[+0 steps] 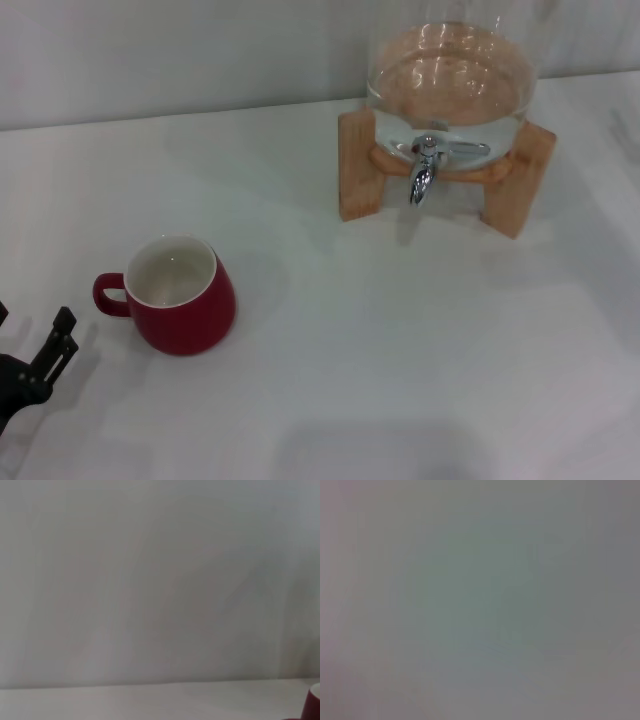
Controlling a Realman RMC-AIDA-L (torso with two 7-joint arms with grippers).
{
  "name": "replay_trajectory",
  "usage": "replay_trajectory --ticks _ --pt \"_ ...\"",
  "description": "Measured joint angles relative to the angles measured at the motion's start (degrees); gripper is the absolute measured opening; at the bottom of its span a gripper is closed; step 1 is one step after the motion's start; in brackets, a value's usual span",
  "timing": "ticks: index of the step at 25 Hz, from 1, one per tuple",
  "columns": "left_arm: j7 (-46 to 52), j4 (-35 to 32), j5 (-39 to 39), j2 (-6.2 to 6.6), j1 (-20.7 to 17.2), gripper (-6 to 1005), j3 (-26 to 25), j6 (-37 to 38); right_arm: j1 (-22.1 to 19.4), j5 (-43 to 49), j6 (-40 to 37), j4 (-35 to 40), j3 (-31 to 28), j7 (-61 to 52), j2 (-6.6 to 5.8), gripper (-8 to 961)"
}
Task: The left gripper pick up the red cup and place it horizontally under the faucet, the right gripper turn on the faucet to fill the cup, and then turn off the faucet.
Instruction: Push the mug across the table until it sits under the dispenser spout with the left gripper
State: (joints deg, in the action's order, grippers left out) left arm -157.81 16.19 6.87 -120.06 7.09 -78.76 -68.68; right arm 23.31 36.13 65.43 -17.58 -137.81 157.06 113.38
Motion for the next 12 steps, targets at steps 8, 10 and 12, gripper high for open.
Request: replay_trajectory --ticks 8,10,12 --pt "-0.3 -0.3 0.1 0.21 0.4 830 0.0 1.3 0.2 0.0 0.2 0.0 0.1 0.0 0.01 673" --pt "-0.4 -0.4 0.1 0.25 0.8 830 0.0 2.1 0.3 0.0 0.3 0.0 0.1 0.0 0.06 673" --pt "-0.6 -0.4 0.1 0.25 1.2 830 0.0 2.7 0.4 0.0 0.4 0.0 0.1 0.0 0.10 673"
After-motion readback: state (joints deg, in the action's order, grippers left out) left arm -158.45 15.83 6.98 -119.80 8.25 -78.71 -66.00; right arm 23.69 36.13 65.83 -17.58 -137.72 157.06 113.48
